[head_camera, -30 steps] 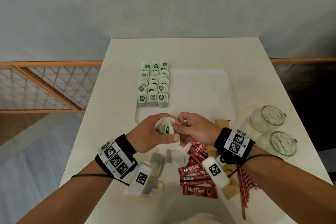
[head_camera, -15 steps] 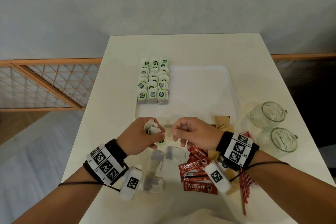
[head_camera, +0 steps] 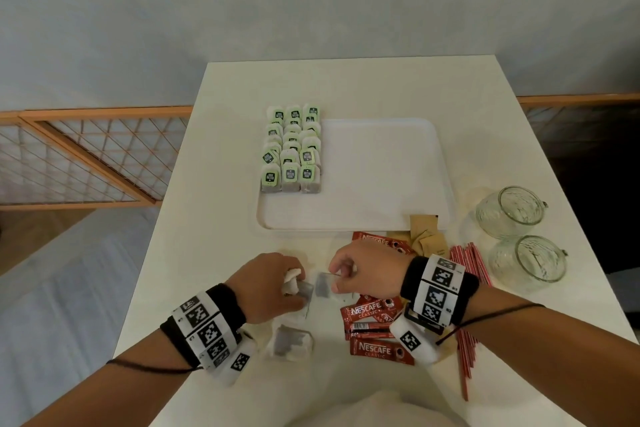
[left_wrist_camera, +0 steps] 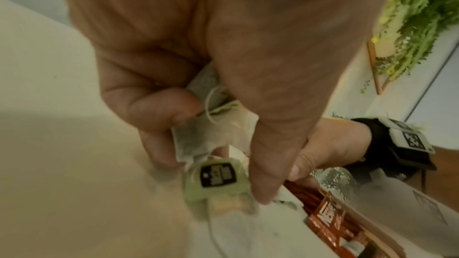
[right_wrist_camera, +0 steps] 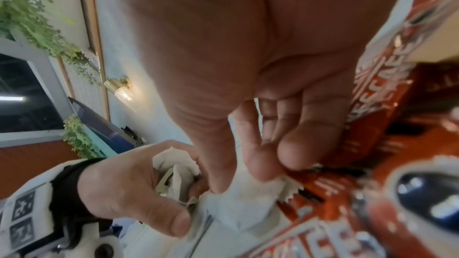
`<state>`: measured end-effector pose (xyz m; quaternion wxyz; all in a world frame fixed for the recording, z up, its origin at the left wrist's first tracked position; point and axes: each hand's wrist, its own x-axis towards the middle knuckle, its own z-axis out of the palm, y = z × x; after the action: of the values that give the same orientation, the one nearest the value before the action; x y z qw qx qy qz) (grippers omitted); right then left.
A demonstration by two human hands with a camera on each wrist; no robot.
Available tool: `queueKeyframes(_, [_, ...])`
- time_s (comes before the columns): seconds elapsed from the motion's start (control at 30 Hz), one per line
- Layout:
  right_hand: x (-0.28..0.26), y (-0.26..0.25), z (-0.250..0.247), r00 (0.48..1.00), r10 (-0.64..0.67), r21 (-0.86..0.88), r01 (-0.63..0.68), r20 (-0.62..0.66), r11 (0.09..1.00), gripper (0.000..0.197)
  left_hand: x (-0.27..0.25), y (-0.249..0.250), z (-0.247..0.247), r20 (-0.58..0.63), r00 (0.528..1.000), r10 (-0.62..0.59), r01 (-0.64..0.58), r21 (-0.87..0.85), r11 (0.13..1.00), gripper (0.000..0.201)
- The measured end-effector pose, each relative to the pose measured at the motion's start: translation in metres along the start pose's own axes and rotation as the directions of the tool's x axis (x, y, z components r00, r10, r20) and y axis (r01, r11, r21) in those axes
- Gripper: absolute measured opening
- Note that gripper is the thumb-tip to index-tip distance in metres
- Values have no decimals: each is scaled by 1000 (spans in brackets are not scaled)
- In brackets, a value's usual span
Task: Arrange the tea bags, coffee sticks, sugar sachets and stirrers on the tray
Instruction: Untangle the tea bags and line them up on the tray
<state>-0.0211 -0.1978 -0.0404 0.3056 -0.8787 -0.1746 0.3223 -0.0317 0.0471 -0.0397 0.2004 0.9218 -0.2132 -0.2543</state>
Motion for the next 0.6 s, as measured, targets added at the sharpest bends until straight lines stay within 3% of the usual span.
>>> queueKeyframes(0.13, [3,-2,5,999,16,-49,-18,-34,999,18,3,0,4,1,1000,-30,30,37,999,23])
queueKeyframes(0.37, [0,-4,1,1000,-18,-13,18,-23,1000,8,-2,0,-13,12,999,-33,35,-291,956,19])
queueKeyframes(0.47, [-1,-7,-3,999,-39,-33,38,-22,999,18,-5,1,-18,6,999,-53,51,-410,911,17])
queueKeyframes(0.53, [-2,-8,0,1000,-24,-119,25,9,993,33,-8,2,-21,3,998,-59,54,-457,888,19])
queueKeyframes(0.6, [-2,-8,5,999,-24,-207,29,24,978,35,-10,4,-21,23,999,-37,44,-439,897,16])
